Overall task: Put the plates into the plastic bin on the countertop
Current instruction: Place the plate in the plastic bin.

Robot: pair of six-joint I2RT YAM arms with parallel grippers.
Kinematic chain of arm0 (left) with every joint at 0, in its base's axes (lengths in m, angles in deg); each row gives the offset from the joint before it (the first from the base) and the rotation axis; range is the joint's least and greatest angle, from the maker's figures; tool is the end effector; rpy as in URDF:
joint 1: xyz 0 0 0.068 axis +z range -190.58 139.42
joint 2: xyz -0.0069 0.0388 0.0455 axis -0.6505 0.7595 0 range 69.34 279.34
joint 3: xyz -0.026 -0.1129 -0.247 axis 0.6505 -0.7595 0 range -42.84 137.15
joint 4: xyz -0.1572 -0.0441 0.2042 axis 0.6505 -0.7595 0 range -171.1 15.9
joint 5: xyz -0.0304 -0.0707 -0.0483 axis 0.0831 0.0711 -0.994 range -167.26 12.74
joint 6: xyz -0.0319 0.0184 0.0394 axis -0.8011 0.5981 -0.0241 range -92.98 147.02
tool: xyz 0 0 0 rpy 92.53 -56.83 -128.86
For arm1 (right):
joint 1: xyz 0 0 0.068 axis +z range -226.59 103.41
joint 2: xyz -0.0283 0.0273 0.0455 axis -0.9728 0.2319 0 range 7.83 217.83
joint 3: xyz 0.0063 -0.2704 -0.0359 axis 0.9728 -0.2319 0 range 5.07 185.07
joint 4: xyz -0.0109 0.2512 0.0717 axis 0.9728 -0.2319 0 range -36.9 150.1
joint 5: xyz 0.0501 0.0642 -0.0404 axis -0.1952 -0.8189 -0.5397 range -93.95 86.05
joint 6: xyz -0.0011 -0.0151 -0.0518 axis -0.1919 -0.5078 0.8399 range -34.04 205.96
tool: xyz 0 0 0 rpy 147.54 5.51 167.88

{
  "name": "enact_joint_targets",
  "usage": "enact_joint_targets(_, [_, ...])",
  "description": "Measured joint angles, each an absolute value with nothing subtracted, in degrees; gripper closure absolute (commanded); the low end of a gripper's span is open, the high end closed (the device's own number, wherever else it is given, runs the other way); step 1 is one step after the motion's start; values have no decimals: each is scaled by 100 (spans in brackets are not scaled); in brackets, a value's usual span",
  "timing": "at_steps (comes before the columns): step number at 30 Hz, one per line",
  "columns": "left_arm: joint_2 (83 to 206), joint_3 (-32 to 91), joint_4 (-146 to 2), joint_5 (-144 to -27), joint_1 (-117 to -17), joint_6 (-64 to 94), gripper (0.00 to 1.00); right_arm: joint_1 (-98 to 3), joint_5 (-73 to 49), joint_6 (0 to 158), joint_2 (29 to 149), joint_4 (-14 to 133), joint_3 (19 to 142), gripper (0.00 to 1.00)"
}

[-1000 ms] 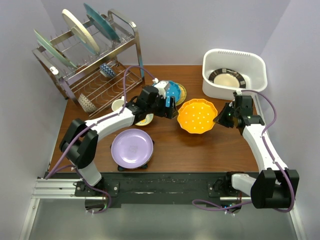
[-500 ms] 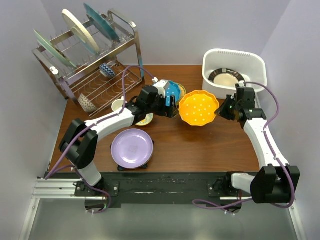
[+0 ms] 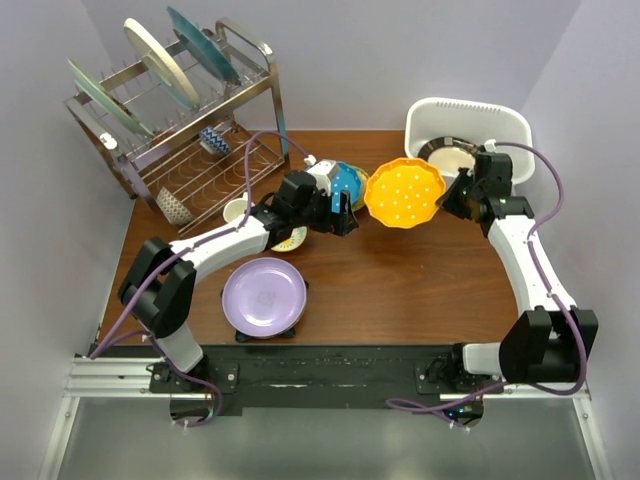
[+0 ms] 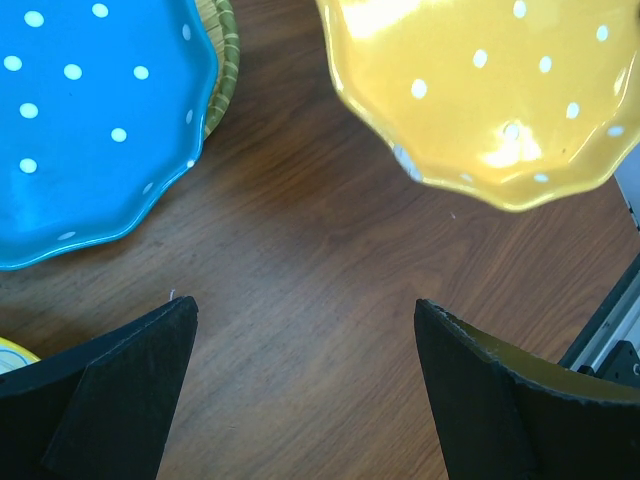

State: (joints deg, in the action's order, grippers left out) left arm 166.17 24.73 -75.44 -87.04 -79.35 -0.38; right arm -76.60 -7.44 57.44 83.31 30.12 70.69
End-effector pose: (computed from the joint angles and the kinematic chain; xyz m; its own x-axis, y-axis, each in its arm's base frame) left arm 0.2990 -0.2479 0.2527 -0.6889 -0.0283 -0.7243 0.4666 0.7474 -0.4729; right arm 0.2896 0.0022 0.3161 -0.5851 0.4765 -0.6562 0.2648 0.8771 0.4007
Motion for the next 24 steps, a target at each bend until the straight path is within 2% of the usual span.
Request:
enact_joint_targets(13, [16617,2473,-7551,-8710,-7935,-38,5,-8080,-460,5650,8928,3185,8027,100])
enact_joint_targets(24, [16617,2473,-7549,-8798,-7935,-36,5,-8561,-447,5314,9376,3453,8171,100])
